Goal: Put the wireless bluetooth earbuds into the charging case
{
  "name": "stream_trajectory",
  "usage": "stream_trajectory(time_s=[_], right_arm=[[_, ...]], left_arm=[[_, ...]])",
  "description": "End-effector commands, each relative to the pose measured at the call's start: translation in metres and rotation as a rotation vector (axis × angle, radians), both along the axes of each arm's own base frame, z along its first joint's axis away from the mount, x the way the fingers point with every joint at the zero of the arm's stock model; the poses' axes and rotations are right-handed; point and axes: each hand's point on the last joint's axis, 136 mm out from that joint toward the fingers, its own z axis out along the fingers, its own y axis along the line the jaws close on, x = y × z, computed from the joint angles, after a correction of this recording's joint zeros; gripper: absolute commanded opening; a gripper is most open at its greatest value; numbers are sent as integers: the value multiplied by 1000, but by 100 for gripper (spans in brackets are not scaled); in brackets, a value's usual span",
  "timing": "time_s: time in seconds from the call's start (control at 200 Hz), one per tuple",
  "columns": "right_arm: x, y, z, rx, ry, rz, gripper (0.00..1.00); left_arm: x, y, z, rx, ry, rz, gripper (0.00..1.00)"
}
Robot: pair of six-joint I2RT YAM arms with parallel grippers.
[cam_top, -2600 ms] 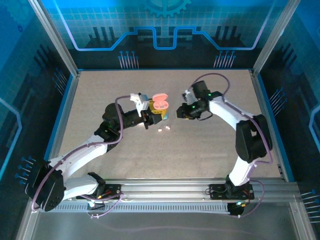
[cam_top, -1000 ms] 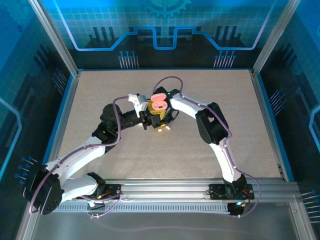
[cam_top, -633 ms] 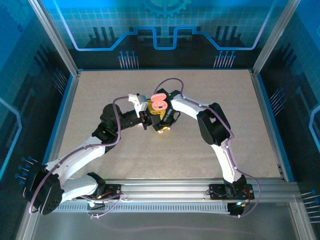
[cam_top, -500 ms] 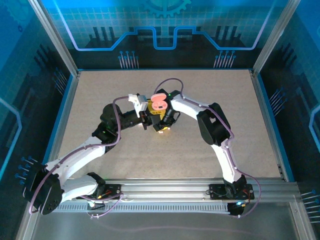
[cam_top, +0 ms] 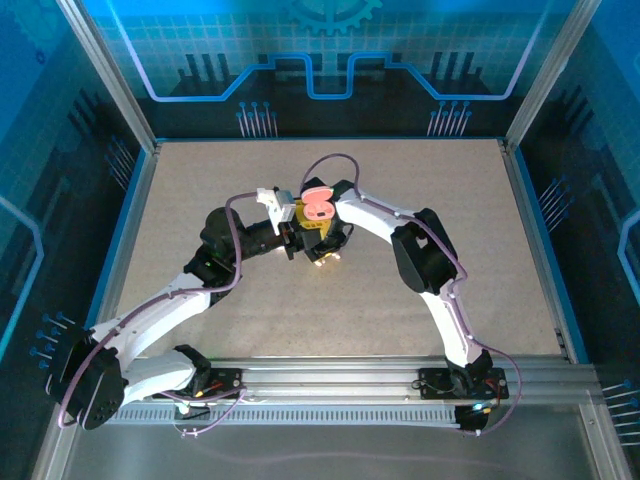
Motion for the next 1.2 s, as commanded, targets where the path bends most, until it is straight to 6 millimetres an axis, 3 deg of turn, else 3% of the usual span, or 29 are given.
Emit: stream_trajectory(time_s=[0.0, 0.43, 0.991, 1.196], right_arm=[[-6, 2, -4, -50, 13, -4, 28], [-10, 4, -13, -79, 17, 74, 31], [-15, -1, 6, -92, 9, 113, 35], [-10, 1, 0, -101, 0, 127, 35]], left_arm=[[-3, 5, 8, -12, -27, 4, 33], [-3, 5, 9, -14, -28, 6, 33], [-2, 4, 8, -14, -22, 4, 33], [-2, 4, 9, -18, -21, 3, 33]])
